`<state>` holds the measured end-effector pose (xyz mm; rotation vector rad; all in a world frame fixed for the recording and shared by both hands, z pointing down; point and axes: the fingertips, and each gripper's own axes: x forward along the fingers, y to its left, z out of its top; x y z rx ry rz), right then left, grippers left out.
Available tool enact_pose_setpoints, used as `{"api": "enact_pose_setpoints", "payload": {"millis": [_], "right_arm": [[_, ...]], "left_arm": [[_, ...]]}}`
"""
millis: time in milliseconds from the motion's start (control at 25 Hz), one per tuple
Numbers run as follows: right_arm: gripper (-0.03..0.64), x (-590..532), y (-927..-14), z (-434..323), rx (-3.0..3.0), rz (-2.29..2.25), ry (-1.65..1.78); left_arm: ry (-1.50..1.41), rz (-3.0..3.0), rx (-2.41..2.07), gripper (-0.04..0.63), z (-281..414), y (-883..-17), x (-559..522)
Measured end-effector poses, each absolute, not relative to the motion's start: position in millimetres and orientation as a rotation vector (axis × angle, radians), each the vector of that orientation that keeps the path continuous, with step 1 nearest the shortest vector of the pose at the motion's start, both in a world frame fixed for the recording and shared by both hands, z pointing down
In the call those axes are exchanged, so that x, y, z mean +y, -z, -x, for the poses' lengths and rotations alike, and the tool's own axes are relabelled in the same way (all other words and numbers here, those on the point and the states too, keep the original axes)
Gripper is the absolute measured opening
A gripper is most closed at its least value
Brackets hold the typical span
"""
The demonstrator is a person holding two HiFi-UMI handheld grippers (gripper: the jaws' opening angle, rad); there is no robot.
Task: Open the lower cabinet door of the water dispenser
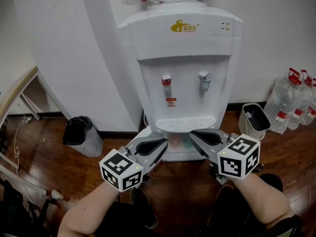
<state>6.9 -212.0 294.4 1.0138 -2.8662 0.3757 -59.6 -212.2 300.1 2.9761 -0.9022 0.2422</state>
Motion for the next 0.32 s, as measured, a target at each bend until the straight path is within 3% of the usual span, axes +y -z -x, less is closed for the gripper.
{"api": "enact_pose_setpoints", "payload": {"millis": [320], "right_arm": [[0.000, -217, -291, 5, -2.884, -0.965, -0.331]], "left_arm": [[-0.234, -2.997, -0.921, 0.097, 70, -293, -215]]}}
